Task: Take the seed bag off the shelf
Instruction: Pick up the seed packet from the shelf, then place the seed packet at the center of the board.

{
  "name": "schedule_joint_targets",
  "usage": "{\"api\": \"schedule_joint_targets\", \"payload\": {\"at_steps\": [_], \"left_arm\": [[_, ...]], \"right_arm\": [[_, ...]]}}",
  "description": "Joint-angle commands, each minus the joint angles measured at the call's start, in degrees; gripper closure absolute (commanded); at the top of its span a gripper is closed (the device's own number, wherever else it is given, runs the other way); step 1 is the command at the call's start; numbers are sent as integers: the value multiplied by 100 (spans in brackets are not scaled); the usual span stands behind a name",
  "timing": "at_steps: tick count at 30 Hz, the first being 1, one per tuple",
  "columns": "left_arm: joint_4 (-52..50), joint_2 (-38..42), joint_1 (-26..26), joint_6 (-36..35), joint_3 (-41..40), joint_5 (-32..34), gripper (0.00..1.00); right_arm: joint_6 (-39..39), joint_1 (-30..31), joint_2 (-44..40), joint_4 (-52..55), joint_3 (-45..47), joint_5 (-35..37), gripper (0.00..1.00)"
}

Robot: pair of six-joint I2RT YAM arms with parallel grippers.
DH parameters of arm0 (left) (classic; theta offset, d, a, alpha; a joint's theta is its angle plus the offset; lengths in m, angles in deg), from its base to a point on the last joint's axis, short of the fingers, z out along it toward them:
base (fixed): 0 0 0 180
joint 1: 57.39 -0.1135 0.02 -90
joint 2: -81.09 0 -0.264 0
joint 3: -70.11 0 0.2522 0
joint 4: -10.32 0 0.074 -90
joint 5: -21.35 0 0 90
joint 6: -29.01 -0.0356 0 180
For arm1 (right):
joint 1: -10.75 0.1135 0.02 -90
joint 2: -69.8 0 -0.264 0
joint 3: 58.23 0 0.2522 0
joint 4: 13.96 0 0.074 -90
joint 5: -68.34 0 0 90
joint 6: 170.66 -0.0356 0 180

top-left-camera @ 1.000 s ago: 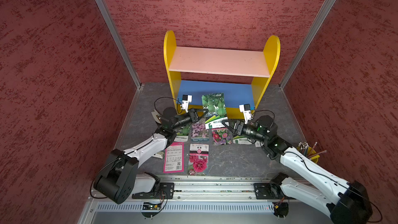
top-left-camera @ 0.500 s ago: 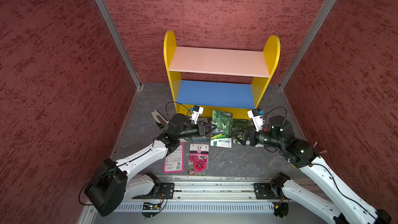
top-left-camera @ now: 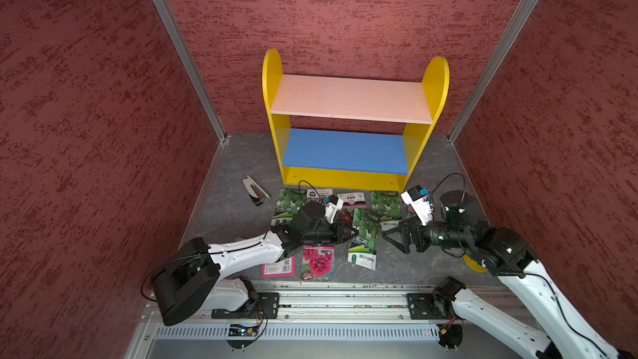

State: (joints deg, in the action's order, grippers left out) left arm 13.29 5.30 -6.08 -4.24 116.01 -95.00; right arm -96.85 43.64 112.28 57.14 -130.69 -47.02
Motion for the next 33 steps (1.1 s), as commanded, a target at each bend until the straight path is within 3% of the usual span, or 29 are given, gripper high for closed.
{"api": "schedule_joint_targets", "payload": {"at_steps": [1,17,31,33], "left_arm": [[109,-106,152,248,-203,412,100],[951,-1033,801,1302,-533,1314,100],[620,-1421,1078,1659,-552,1944,100],[570,-1474,1082,1654,-527,2003,95]], "right_arm": [[118,-19,-20,75,32,10,1],[41,-19,-222,5,228,206,2],[23,-19,-363,57,348,311,2],[4,-19,-372,41,358,313,2]]}}
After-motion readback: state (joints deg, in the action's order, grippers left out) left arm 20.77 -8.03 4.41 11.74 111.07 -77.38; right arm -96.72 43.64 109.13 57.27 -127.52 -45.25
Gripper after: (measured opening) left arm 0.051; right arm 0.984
